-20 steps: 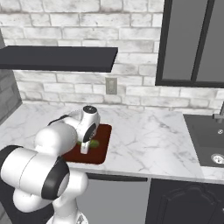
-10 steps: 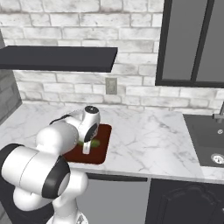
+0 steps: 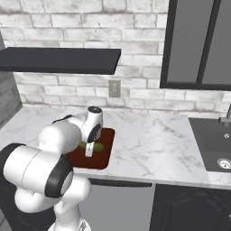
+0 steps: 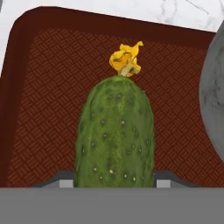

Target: Place the two vegetables and bowl onto the tray for setting up a vegetable dip station.

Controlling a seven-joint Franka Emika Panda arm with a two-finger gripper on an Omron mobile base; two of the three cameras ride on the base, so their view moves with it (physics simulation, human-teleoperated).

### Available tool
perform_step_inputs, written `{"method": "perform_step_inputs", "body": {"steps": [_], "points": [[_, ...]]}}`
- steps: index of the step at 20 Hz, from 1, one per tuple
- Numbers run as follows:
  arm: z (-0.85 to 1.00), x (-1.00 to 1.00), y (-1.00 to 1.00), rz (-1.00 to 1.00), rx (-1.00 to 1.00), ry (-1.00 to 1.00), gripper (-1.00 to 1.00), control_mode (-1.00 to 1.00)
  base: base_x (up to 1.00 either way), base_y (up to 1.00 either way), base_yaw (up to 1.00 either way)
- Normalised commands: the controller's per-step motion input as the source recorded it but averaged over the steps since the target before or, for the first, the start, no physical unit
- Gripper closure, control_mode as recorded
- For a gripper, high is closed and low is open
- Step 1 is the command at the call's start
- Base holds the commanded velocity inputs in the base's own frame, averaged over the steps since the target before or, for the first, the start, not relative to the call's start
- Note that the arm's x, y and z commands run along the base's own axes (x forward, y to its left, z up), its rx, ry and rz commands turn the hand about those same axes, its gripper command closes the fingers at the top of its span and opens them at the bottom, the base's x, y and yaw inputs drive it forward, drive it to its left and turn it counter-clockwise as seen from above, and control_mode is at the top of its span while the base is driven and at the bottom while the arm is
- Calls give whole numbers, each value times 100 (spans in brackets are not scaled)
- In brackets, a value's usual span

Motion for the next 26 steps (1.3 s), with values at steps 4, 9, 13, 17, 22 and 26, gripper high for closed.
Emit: {"method": "perform_step_inputs", "body": {"steps": [4, 9, 13, 17, 22, 26], "points": [[-18, -7, 8, 0, 0, 12, -100, -100, 0, 0, 0], [-17, -12, 4, 0, 0, 13, -100, -100, 0, 0, 0], [-15, -12, 4, 0, 0, 10, -100, -100, 0, 0, 0], [-9, -14, 0, 0, 0, 10, -100, -100, 0, 0, 0], [2, -13, 0, 0, 0, 3, -100, -100, 0, 0, 0], [17, -21, 0, 0, 0, 2, -100, -100, 0, 0, 0]]}}
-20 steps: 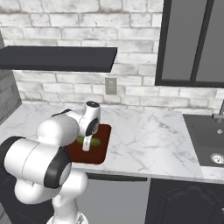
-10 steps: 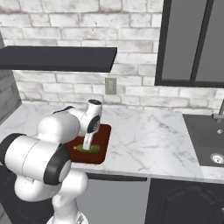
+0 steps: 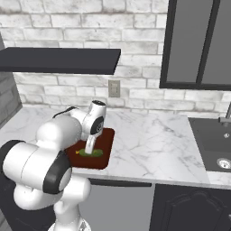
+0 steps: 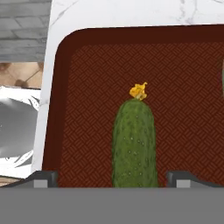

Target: Place the two vegetables and bowl onto the tray for setting up a vegetable dip station.

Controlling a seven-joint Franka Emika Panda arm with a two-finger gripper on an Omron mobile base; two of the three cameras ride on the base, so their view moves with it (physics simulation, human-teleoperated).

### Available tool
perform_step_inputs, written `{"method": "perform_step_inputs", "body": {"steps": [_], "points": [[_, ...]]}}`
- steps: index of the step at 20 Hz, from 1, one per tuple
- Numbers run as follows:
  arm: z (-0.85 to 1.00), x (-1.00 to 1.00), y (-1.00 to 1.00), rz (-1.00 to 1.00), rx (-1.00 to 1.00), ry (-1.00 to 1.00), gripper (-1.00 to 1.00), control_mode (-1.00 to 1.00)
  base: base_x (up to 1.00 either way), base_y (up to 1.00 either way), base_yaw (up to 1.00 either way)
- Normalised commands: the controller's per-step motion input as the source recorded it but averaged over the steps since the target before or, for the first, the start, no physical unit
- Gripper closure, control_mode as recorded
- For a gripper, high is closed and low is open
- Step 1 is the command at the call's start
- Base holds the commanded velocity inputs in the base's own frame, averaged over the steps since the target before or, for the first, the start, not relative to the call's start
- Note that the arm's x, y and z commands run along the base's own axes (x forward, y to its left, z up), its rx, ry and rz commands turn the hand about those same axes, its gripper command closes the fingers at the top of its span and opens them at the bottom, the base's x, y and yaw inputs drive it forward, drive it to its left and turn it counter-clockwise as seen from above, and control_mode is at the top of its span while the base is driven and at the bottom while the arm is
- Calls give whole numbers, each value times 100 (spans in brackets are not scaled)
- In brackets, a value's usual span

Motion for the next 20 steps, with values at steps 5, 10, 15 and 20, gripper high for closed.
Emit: {"method": "perform_step_inputs", "body": {"steps": [5, 10, 15, 20], "points": [[18, -34, -3, 0, 0, 0, -100, -100, 0, 0, 0], [14, -35, -1, -23, -2, 0, -100, -100, 0, 0, 0], [14, -28, 0, -53, -1, 2, -100, -100, 0, 0, 0], [13, -29, 0, -48, -2, 1, -100, -100, 0, 0, 0]]}}
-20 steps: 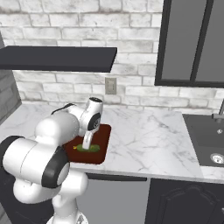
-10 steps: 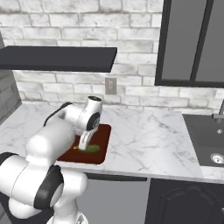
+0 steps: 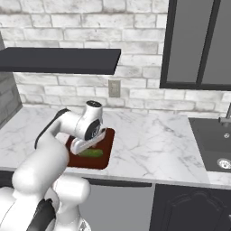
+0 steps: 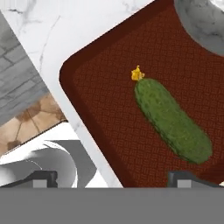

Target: Place the two vegetables and bowl onto the tray for setting up a vegetable dip station.

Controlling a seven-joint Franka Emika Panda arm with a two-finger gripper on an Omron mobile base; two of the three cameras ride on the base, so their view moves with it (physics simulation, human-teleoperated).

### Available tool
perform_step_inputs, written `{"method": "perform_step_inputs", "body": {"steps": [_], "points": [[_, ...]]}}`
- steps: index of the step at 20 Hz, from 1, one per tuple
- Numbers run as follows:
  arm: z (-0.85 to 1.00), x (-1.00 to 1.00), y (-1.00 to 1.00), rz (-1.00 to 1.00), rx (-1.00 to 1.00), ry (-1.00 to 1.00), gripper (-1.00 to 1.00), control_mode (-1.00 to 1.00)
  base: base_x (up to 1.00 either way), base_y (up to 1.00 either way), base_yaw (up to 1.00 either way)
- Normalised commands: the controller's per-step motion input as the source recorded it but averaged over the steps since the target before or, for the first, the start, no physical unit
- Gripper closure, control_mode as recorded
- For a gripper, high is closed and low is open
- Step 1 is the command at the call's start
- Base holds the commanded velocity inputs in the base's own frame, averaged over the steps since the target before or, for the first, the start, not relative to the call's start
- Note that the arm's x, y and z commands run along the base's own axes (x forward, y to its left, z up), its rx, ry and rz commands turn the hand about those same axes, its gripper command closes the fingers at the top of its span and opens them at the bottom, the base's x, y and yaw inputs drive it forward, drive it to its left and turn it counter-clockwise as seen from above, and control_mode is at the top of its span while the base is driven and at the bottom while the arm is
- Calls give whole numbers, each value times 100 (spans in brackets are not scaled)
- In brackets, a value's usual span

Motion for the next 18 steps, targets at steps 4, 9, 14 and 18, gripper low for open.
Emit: {"method": "perform_step_inputs", "body": {"steps": [4, 9, 14, 18], "points": [[10, -28, 8, -48, -4, 8, -100, -100, 0, 0, 0], [8, -21, 4, -48, -9, 8, -100, -100, 0, 0, 0], [14, -19, 0, -38, -5, 2, -100, -100, 0, 0, 0], [14, -18, 0, -34, -2, 0, -100, -100, 0, 0, 0]]}}
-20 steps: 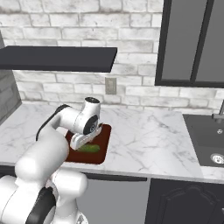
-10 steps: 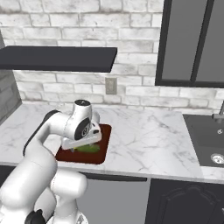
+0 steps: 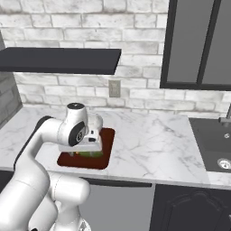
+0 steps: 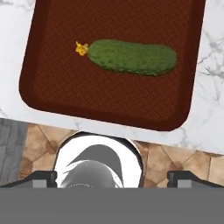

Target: Place the two vegetables and bowl onto the tray for setting up a vegetable dip station.

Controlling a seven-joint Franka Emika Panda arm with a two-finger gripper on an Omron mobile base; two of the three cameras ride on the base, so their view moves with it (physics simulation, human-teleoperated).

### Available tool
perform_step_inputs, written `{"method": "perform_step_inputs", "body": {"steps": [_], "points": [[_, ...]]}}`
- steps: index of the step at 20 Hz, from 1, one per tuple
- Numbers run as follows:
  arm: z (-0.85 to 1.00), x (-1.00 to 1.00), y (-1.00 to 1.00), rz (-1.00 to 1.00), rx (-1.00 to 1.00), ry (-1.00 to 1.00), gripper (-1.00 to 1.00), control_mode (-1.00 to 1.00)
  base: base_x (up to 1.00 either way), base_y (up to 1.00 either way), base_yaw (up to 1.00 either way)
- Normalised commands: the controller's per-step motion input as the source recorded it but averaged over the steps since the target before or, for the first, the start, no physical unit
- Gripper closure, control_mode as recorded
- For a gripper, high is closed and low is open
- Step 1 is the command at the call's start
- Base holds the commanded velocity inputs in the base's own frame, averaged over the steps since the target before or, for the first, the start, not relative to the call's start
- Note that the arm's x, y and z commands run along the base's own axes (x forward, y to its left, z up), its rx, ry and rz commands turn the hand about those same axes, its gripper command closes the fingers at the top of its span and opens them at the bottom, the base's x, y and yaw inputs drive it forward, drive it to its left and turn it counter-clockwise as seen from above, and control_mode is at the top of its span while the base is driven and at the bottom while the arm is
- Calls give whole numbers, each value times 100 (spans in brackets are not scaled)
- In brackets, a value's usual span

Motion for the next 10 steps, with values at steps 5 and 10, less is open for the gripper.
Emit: {"method": "perform_step_inputs", "body": {"steps": [5, 10], "points": [[9, -12, 2, -26, 0, 0, -100, -100, 0, 0, 0], [3, -4, 0, -9, 0, 0, -100, -100, 0, 0, 0]]}}
